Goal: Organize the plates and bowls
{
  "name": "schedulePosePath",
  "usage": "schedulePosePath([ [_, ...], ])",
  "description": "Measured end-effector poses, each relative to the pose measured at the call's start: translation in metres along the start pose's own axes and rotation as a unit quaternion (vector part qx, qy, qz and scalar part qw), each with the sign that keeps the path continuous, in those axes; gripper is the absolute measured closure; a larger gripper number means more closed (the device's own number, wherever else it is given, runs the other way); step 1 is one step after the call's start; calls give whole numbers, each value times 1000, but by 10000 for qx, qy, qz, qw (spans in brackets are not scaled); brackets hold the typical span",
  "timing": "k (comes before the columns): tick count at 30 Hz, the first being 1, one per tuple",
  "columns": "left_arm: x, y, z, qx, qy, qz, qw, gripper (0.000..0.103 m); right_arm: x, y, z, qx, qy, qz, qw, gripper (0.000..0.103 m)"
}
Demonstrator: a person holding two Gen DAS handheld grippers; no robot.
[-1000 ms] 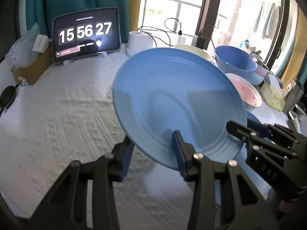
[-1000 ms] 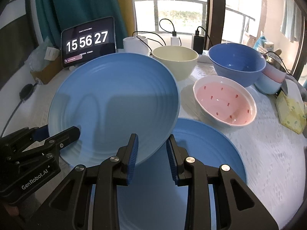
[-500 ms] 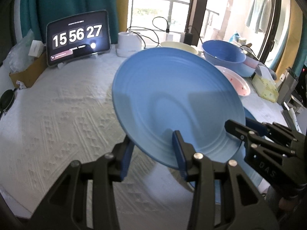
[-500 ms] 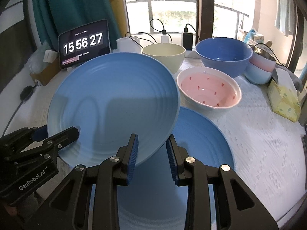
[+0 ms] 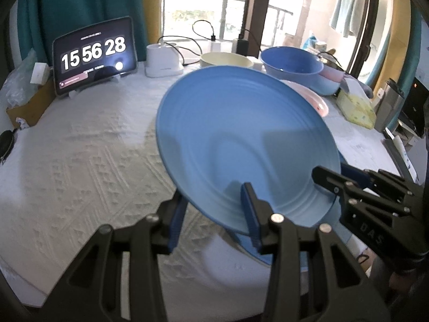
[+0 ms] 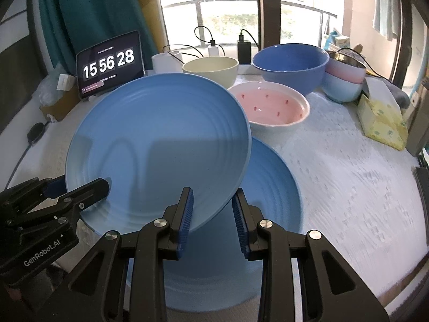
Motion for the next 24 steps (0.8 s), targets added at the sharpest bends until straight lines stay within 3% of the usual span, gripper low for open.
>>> schedulePosePath([
  [24,-19,-41,8,-341,179,-442,9983,60,-30,-34,35,-259,4,-317,9992,72],
])
Point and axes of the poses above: each gripper's, at about its wrist camera, not at the fingertips, and z roughly against the way its jaws point, y to its left, x to its top, the point moved 5 cm from there along -z, roughly the way its jaws point, and after that the axes turned 8 degrees about -y, right-handed, at the moved point
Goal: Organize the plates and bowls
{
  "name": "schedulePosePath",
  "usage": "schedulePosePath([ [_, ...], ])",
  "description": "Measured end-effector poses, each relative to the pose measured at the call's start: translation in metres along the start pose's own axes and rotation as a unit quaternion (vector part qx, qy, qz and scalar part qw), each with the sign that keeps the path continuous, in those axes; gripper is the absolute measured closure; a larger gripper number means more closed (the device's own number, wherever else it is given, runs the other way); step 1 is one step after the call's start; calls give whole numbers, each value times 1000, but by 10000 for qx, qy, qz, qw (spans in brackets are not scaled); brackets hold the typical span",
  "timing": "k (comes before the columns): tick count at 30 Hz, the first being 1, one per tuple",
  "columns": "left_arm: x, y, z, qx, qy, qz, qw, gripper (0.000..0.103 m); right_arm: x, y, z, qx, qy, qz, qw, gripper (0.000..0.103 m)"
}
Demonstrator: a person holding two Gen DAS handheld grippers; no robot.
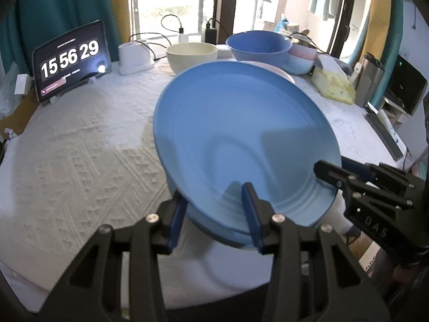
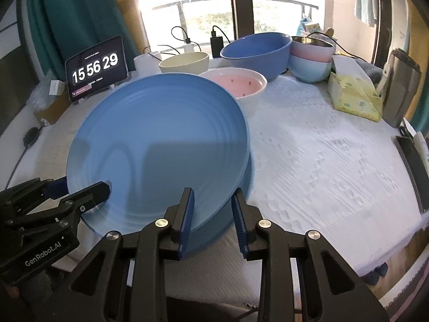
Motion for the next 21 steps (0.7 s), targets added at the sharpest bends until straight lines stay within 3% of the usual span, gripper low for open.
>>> schedulePosePath([
  [9,-8,-2,-5,161,240,-31,9996,55,-5,-10,5,-97,-77,-91,9999,72],
  [13,-10,-7,-7,271,279,-267,9989,52,-5,-13,5,-133,-77,-113,9998,72],
  [21,-14,12,-4,190,303,55,9993,51,-5,-18,4,-146,-85,-188,9997,72],
])
Point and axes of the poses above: each gripper's, at about its wrist camera, not at the fingertips, and z roughly against the way its jaws point, y to its left, x to its top, the point moved 5 cm from there along -z, roughly the way its jaws point, and after that the axes turned 8 degrees about -y, right-handed, at the moved point
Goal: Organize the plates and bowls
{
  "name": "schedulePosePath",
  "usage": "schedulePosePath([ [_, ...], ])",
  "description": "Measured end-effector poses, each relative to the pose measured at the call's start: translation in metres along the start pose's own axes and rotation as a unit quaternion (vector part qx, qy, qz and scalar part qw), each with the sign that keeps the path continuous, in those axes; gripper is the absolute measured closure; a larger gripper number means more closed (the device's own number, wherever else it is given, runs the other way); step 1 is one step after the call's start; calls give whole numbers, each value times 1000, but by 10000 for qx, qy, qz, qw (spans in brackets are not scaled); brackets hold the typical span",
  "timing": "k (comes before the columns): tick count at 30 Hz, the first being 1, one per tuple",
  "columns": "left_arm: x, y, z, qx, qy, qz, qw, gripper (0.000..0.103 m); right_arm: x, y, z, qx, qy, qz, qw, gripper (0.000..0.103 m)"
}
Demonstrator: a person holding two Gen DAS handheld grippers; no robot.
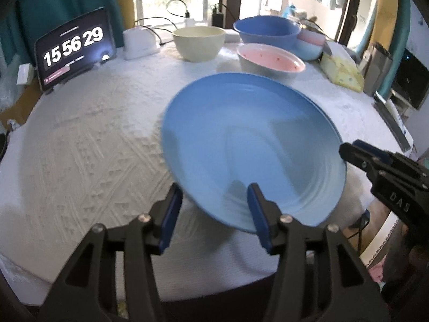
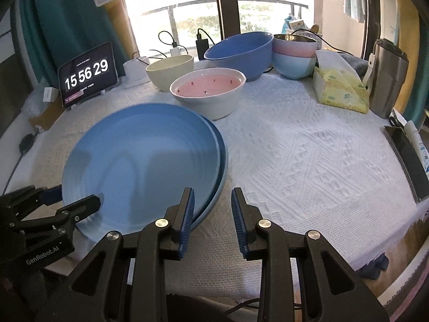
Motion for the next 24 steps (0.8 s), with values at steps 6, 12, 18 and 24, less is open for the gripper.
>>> schedulePosePath([
  [6,15,20,13,127,-404,240,9988,51,1,-1,-4,7,30,-57,10000,72],
  [12,29,37,-1,294,-400,361,9981,51,4,-4,-6,21,53,-153,9999,72],
  [18,40,36,-9,229,-486,393,9978,51,11,-13,-9,-91,-18,-248,9997,61],
  [24,41,36,-26,270,-328,436,9981,51,16,-20,-19,-46,7,-386,9992,58],
])
Point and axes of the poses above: each gripper's, at about its wrist camera, not at the fingertips, and z roughly against the way its jaws point, y to its left, x to its top, the point moved 5 cm from there along -z, roughly the way its jaws point, and after that the axes turned 8 degrees about -y, right-handed, at the moved point
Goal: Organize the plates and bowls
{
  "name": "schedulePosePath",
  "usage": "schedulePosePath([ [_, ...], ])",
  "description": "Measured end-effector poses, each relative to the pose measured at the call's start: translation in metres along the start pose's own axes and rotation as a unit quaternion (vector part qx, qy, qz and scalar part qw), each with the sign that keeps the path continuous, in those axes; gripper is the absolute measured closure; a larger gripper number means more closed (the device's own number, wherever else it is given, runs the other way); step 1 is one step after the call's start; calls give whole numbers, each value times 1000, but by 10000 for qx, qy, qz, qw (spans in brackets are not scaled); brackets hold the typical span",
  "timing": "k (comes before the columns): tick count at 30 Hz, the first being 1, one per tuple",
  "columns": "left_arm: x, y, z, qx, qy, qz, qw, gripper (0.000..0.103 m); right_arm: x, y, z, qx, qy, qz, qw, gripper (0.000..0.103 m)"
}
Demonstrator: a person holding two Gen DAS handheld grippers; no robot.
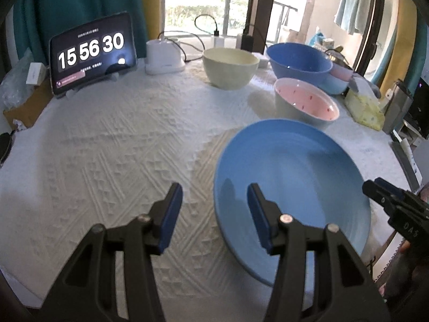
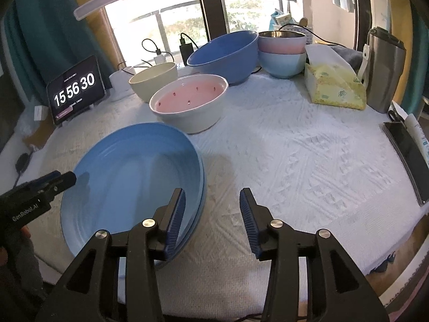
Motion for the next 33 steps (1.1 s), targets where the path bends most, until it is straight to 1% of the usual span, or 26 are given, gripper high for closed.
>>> schedulePosePath([
  [6,-2,-1,-16,76,142,-80,9998,51,1,-1,-14,86,167,-88,9998,58],
  [9,-5,-3,-25,-18,330,-71,9994,51,2,-1,-21,148,243,-137,9995,58],
  [11,-6,-3,-27,-114,380,27,9992,51,2,-1,-25,162,305,-171,9993,58],
  [15,-5,-7,-30,-186,369,28,9991,51,2,-2,-30,241,375,-267,9986,58],
  [17,-5,-7,-31,-282,358,146,9989,51,0,-2,-34,278,453,-328,9980,58],
  [20,-6,-5,-34,-489,415,390,9972,51,-4,-1,-38,465,544,-533,9960,58],
  [22,-6,-6,-35,-578,455,466,9962,51,-4,1,-39,532,535,-578,9955,58],
  [26,-8,-16,-33,-722,421,306,9960,52,-5,10,-42,732,558,-601,9939,59],
  [27,-8,-17,-33,-664,375,269,9967,52,-5,13,-42,774,578,-587,9936,59],
  [28,-9,-17,-33,-660,359,292,9967,52,-5,14,-42,718,567,-561,9942,59],
  [33,-8,-17,-32,-671,380,283,9966,52,-4,15,-43,703,556,-561,9944,59],
])
Point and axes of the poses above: each gripper's, at about its wrist camera, not at the fingertips, and z roughly against the way its jaws point, y to its left, x to its top, the point moved 5 cm from there along -z, roughly the way its jaws point, and after that the axes turned 8 degrees about -y, right-handed, at the moved point
